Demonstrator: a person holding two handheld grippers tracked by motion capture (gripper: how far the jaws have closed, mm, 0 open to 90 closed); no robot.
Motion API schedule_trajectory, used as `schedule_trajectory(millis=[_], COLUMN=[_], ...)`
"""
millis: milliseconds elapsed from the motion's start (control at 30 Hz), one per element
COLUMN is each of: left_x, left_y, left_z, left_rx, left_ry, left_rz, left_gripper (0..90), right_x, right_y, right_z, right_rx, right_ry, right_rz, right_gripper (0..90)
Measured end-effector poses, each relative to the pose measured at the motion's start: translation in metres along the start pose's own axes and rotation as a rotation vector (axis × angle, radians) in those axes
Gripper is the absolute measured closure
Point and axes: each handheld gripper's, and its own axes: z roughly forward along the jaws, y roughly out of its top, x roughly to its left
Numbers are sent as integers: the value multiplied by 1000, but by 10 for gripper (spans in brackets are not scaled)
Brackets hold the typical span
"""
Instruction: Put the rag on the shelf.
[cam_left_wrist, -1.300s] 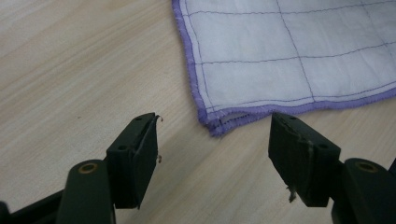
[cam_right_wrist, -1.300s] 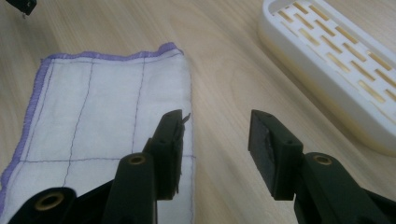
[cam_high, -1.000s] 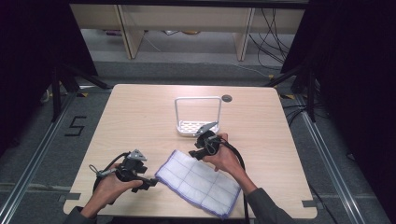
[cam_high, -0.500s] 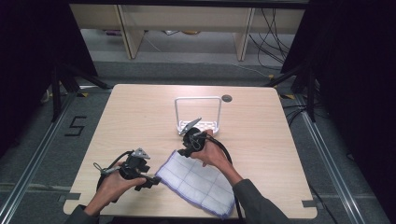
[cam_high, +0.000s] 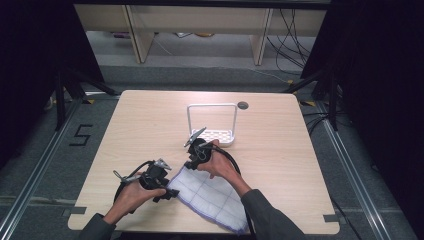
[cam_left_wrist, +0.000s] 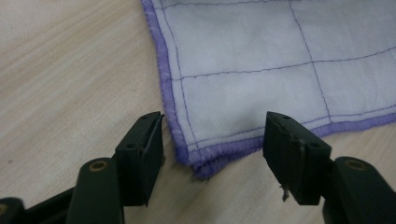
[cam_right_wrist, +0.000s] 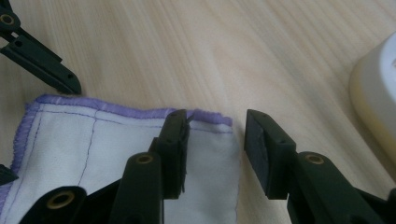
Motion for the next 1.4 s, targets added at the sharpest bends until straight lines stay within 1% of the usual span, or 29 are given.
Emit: schedule_trajectory(millis=[100,133,233,333,367,433,467,533,567,600,633,700,733,767,800,833,867,900,967,1000,1033,1067,1100,1167,1200,1267,1300,1367,1400], left_x=[-3,-4,-6,-6,-6,-7,-7,-8,-9,-11,-12,-16,-17,-18,-20,-22,-23,-26,-28,-31,-32,-33,-36,-39,-40,-42,-43,-43,-43], left_y=[3,4,4,4,4,4,4,5,5,6,7,9,11,13,15,17,19,21,26,28,31,33,35,40,43,49,53,59,62], left_z=[2,2,3,2,2,1,0,-3,-4,-7,-10,-16,-19,-23,-26,-29,-34,-37,-44,-47,-51,-54,-57,-65,-68,-77,-81,-89,-93], left_rx=[-3,0,-1,-7,-9,-13,-15,-17,-22,-27,-31,-44,-50,-56,-75,-92,-92,-113,-110,-114,-107,-120,-132,-134,-137,-145,-139,-146,-148], left_ry=[25,24,20,10,7,8,10,12,14,15,21,25,26,25,27,23,34,31,28,31,36,32,30,36,36,30,40,36,36], left_rz=[24,39,69,91,98,113,124,150,152,160,176,196,209,218,214,208,236,231,265,261,280,285,278,304,313,325,342,351,354], left_gripper=[493,521,627,733,758,802,818,833,836,839,841,844,845,846,846,846,847,847,847,847,847,847,847,848,848,848,848,848,849], right_x=[1,-1,0,0,-2,-1,2,3,5,5,6,9,10,14,16,17,18,19,23,27,27,29,32,35,36,39,39,43,43], right_y=[0,0,-1,-2,-3,-4,-5,-8,-9,-10,-11,-14,-15,-16,-18,-19,-20,-21,-23,-24,-24,-24,-25,-27,-27,-28,-28,-29,-29], right_z=[3,3,4,2,1,-1,-3,-8,-12,-16,-21,-34,-40,-47,-54,-59,-66,-71,-82,-88,-93,-98,-103,-113,-118,-127,-132,-142,-147], right_rx=[14,10,13,15,2,-3,3,-8,-20,-41,-57,-72,-94,-95,-104,-137,-145,-165,-184,-185,-201,-216,-221,-241,-248,-266,-271,-276,-285], right_ry=[8,10,23,42,35,40,41,35,27,18,16,5,-8,6,-7,-34,-39,-52,-72,-78,-97,-99,-108,-142,-142,-147,-158,-162,-172], right_rz=[16,-3,12,22,-4,-10,9,8,10,-16,-19,-6,-15,4,1,0,-8,-22,-15,-5,-38,-35,-16,-22,-36,-22,-38,-19,-27], right_gripper=[649,663,726,823,848,865,868,872,873,874,874,875,875,875,876,875,875,876,876,876,876,877,877,877,877,877,878,878,878])
